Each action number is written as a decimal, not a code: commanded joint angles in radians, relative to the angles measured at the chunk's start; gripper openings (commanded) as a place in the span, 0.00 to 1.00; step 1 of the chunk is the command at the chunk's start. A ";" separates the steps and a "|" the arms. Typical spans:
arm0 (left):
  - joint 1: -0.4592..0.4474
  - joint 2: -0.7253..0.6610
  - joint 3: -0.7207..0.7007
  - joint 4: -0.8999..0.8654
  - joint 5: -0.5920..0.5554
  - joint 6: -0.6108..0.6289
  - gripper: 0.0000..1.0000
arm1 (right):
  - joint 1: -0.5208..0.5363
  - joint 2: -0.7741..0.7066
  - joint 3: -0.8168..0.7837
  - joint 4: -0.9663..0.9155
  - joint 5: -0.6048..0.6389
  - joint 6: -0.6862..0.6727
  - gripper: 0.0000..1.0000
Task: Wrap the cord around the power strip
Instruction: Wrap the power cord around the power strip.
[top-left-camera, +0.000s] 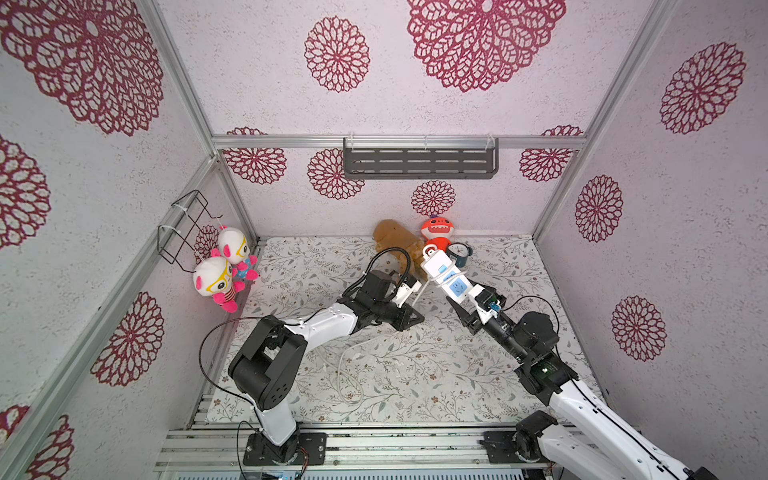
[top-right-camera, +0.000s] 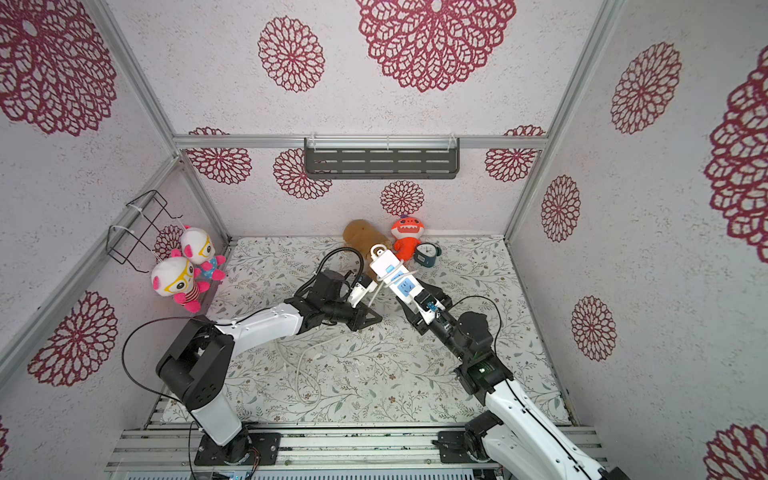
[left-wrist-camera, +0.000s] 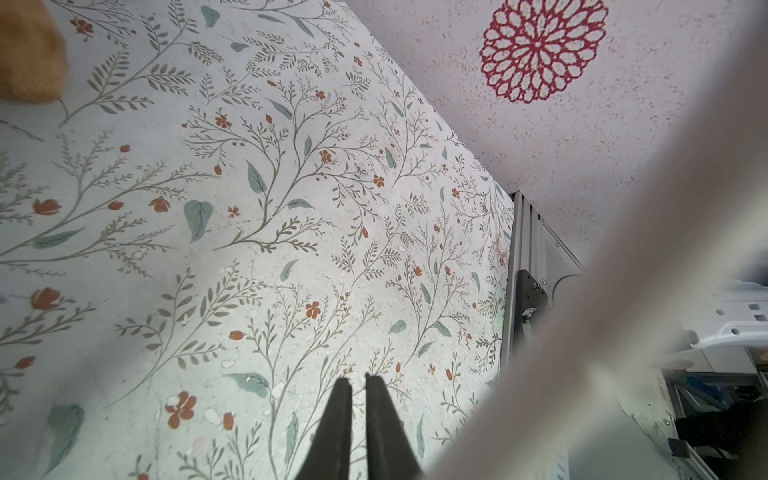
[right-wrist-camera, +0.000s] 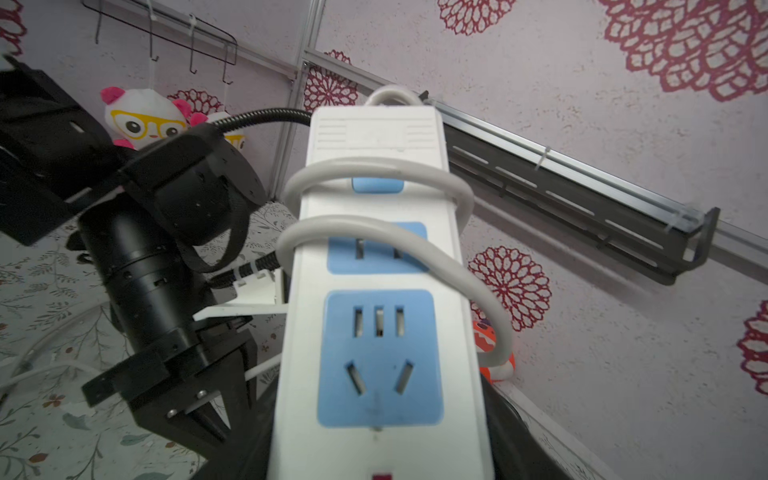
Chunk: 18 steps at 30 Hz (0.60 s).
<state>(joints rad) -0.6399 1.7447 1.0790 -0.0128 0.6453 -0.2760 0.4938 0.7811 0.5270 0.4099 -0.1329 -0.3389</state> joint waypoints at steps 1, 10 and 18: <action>-0.013 -0.037 -0.017 0.000 -0.026 -0.012 0.09 | -0.044 -0.022 0.063 0.044 0.152 0.030 0.30; -0.046 -0.120 -0.007 -0.168 -0.088 0.095 0.00 | -0.212 0.058 0.172 -0.201 0.118 0.079 0.30; -0.148 -0.140 0.241 -0.537 -0.191 0.328 0.00 | -0.220 0.194 0.223 -0.373 0.033 -0.018 0.29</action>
<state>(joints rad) -0.7452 1.6310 1.2316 -0.3653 0.5098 -0.0803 0.2848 0.9588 0.7116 0.0769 -0.0921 -0.3111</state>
